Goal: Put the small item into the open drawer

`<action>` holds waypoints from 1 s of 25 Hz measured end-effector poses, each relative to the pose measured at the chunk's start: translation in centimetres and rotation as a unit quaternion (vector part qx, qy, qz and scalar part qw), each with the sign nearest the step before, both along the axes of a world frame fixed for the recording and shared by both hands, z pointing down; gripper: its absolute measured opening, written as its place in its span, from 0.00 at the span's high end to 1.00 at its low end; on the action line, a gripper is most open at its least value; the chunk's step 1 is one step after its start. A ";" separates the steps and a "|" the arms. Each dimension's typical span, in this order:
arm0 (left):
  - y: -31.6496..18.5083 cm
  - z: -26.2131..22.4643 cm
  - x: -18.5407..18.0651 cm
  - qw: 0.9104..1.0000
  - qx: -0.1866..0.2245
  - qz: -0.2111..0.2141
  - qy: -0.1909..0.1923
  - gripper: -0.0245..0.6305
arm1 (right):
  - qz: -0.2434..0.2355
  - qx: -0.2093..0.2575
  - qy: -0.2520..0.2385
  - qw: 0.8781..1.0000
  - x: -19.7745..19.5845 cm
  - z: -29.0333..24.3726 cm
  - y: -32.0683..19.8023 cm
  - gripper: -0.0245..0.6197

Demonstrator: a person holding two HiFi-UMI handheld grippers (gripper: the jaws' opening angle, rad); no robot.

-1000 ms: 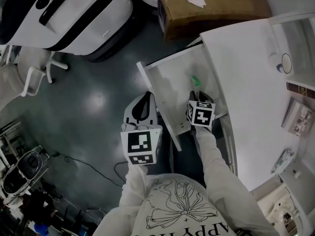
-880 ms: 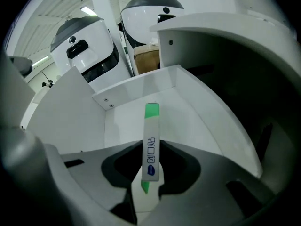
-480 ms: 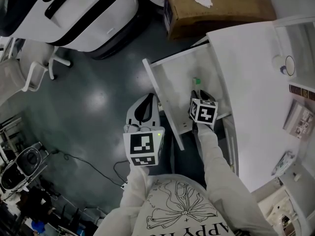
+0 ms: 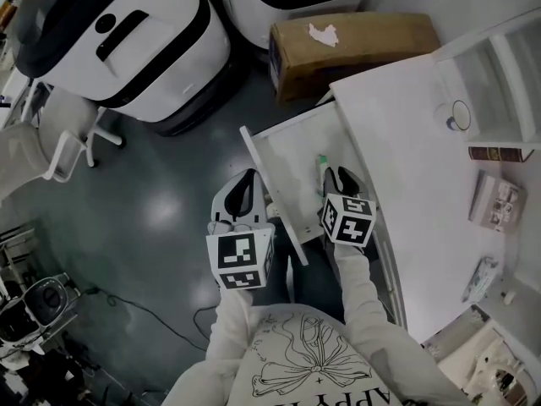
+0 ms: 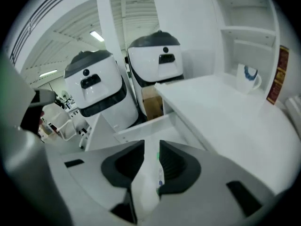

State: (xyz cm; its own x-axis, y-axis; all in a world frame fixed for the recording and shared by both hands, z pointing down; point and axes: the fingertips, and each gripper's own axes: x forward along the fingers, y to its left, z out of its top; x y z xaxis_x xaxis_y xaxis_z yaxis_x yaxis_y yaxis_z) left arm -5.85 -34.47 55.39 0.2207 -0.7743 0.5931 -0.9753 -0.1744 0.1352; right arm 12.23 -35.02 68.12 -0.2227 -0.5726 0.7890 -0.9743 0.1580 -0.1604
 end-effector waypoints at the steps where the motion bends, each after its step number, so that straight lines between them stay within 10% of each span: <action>1: 0.0 -1.0 0.0 1.000 0.006 0.001 -0.001 0.95 | 0.003 0.018 -0.005 1.000 0.0 -2.0 -0.1 0.83; 10: -2.2 -10.8 0.1 0.994 0.111 0.005 0.005 0.95 | 0.019 0.200 0.008 0.980 1.4 -18.7 -3.0 0.93; 25: -3.0 -22.6 1.9 0.974 0.226 0.017 0.006 0.95 | 0.054 0.332 -0.009 0.942 4.0 -32.6 -2.7 0.94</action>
State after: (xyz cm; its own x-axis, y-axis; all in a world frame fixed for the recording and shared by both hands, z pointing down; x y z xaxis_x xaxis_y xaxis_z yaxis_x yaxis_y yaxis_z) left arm -4.00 -37.45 32.79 0.2558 -0.9479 0.1897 -0.9667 -0.2513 0.0478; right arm 16.21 -37.68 35.56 -0.1444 -0.9587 0.2450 -0.9886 0.1291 -0.0776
